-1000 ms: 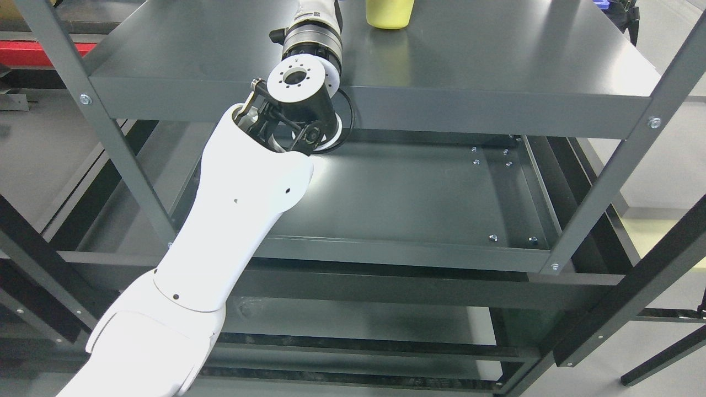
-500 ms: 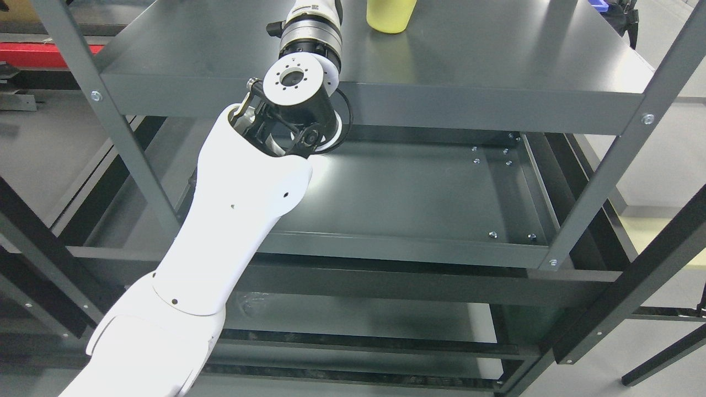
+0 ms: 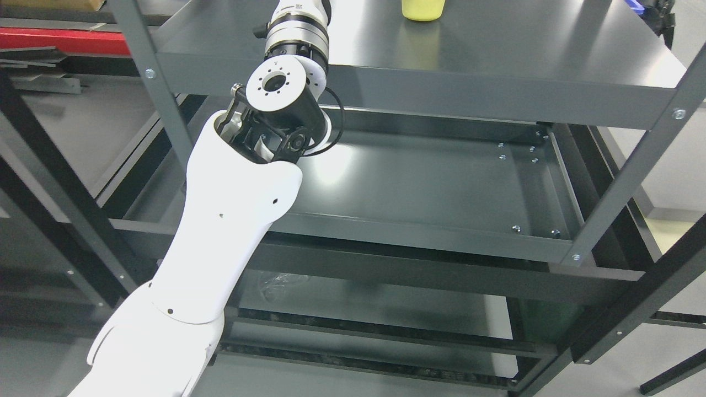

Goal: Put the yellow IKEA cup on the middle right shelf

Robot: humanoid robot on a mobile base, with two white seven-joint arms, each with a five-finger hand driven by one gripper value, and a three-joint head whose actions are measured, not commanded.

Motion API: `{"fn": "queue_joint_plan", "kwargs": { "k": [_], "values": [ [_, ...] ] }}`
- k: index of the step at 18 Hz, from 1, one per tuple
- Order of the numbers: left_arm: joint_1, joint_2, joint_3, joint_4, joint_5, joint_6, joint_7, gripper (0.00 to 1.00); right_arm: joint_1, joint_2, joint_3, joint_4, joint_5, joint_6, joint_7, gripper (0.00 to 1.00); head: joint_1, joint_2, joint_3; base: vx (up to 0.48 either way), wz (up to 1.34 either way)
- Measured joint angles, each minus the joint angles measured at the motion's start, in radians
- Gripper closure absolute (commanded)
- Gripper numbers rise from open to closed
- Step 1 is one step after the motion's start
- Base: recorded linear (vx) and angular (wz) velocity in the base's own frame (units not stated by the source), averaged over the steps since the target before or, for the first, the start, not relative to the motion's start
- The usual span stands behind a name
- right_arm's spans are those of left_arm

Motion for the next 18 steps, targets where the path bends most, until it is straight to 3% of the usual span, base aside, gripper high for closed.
{"fn": "queue_joint_plan", "kwargs": {
  "k": [14,18],
  "values": [
    [0.095,0.0,-0.064,-0.137,0.0,-0.001,-0.013,0.01,0.0,0.0,0.0,0.0,0.0,0.0,0.0,0.01,0.0,0.0,0.0,-0.052,-0.11],
    [0.126,0.0,-0.146,-0.173,0.001,-0.066,-0.08,0.01,0.0,0.0,0.0,0.0,0.0,0.0,0.0,0.01,0.0,0.0,0.0,-0.015,0.01]
  ]
}}
